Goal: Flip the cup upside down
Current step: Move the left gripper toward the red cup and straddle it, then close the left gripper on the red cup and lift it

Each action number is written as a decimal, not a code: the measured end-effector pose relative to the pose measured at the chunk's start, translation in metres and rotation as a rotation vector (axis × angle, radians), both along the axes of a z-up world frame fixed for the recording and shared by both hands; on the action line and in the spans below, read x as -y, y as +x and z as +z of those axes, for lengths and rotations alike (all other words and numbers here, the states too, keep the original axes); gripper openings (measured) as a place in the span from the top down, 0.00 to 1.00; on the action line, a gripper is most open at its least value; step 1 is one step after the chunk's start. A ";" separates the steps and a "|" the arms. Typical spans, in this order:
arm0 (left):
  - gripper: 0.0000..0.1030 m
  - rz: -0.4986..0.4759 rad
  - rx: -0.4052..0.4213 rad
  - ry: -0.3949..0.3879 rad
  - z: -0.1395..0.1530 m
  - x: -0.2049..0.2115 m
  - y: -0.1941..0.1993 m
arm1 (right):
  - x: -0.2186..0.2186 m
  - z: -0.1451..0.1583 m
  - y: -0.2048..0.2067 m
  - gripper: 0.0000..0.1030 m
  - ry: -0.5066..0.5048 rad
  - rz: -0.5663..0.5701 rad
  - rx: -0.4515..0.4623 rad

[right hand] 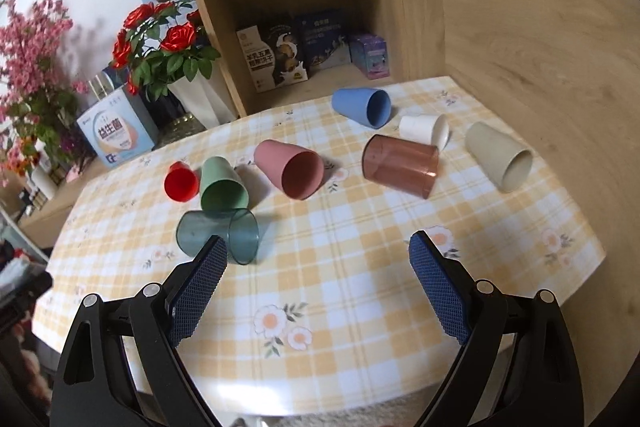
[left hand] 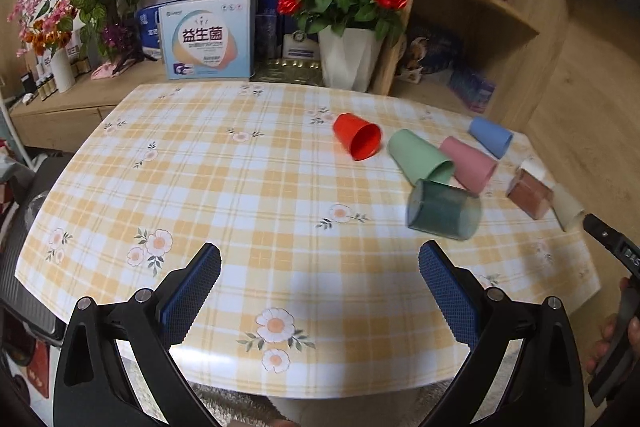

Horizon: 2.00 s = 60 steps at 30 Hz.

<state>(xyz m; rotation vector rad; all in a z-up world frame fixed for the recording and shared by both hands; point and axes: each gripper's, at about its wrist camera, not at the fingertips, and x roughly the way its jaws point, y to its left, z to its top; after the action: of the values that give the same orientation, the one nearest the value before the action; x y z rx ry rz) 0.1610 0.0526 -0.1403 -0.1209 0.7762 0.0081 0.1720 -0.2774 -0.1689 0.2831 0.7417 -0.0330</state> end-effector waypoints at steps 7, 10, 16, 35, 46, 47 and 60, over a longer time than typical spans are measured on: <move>0.39 0.010 -0.078 -0.015 -0.017 -0.004 0.075 | 0.002 -0.038 0.018 0.13 -0.016 0.007 -0.075; 0.47 0.046 -0.138 -0.058 -0.027 -0.008 0.120 | 0.011 -0.048 0.024 0.13 -0.005 -0.016 -0.082; 0.49 0.053 -0.293 -0.309 -0.048 -0.005 0.218 | 0.037 -0.061 0.035 0.13 0.034 -0.063 -0.114; 0.41 0.203 -0.459 -0.460 -0.116 0.002 0.338 | 0.054 -0.086 0.057 0.13 0.045 -0.088 -0.191; 0.47 0.137 -0.441 -0.420 -0.119 0.008 0.330 | 0.053 -0.089 0.055 0.13 0.063 -0.090 -0.209; 0.48 0.136 -0.432 -0.414 -0.115 0.004 0.326 | 0.052 -0.088 0.054 0.13 0.065 -0.089 -0.208; 0.48 0.048 -0.426 -0.304 -0.079 -0.019 0.196 | 0.001 -0.080 0.034 0.13 0.101 0.017 -0.204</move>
<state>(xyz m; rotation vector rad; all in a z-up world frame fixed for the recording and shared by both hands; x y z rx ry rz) 0.3573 0.0719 -0.2194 -0.4365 1.1975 -0.0404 0.2064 -0.2784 -0.2484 0.3732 0.9498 -0.0088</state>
